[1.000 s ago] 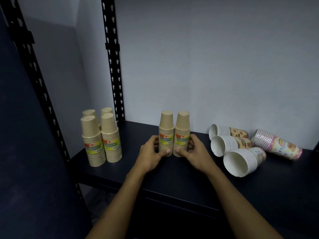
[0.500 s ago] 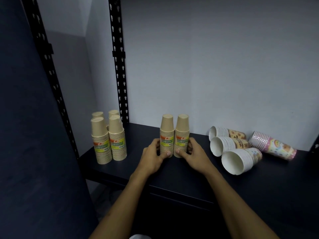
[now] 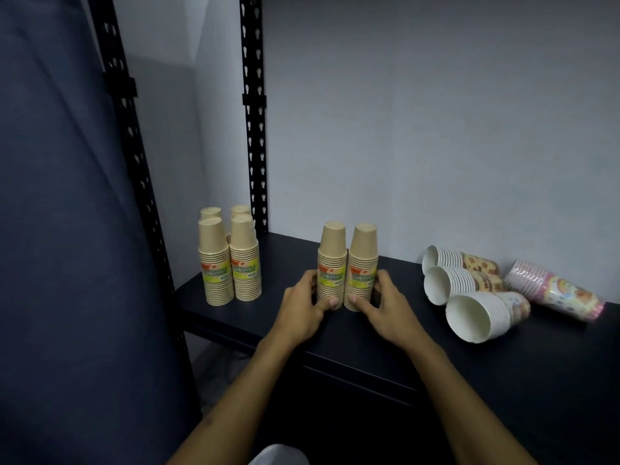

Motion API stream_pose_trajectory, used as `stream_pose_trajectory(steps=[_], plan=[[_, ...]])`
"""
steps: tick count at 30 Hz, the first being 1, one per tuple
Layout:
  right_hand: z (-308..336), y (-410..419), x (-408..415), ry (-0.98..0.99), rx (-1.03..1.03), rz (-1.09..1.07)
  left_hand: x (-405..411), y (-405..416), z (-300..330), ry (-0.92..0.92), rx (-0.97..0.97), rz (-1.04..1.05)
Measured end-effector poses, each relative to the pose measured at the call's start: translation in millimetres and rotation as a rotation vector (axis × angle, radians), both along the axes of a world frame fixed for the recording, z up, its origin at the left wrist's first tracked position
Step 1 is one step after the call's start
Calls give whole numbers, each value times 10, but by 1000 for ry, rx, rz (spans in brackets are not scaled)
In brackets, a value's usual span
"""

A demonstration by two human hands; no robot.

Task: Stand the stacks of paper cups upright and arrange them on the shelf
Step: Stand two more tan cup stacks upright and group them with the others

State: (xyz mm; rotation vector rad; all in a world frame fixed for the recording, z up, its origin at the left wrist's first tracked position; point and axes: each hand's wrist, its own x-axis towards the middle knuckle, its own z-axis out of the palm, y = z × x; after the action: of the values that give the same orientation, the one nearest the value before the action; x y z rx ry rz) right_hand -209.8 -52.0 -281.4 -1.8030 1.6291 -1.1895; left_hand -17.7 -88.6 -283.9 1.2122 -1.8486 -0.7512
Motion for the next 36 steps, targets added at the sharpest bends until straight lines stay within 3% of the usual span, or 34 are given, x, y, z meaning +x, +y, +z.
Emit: stream_pose_trajectory(steps=[7, 14, 21, 36], plan=[[-21, -27, -18, -17, 19, 17, 4, 19, 6, -10, 0, 4], [170, 22, -107, -181, -19, -34, 134, 43, 193, -4, 56, -135], [546, -44, -118, -134, -13, 25, 94, -7, 656, -20, -2, -175], [505, -77, 641, -149, -30, 218, 855, 358, 513, 0, -181, 4]])
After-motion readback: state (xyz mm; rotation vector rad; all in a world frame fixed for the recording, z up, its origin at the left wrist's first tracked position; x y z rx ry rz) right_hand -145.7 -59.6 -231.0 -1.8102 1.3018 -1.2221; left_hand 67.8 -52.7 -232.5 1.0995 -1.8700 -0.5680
